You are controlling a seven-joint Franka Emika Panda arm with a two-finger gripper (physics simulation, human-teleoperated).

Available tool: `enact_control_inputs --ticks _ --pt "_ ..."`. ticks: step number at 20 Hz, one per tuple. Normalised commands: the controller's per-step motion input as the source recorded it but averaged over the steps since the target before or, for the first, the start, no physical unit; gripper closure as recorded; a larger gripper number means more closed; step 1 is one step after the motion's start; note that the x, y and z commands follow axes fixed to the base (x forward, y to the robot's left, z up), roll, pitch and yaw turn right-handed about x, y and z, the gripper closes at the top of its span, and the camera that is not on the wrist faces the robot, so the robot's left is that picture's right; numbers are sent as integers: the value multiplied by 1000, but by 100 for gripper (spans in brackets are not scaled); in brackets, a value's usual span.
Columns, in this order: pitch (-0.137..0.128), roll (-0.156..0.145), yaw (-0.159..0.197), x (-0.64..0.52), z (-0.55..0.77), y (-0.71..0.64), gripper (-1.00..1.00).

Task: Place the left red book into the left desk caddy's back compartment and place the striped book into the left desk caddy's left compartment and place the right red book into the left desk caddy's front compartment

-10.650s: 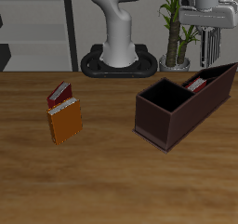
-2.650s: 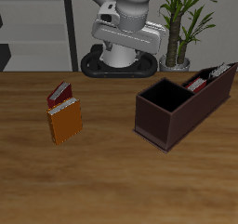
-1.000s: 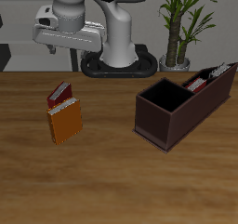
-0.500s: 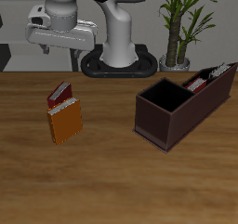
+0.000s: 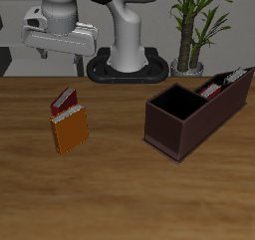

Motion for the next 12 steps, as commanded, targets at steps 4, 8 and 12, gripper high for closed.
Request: enact_control_inputs --ticks 4,8,12 --pt "-9 59 15 33 -88 -93 -100" --pt "6 14 -19 4 -85 -189 -100" --pt "24 26 2 35 -140 -157 -100"
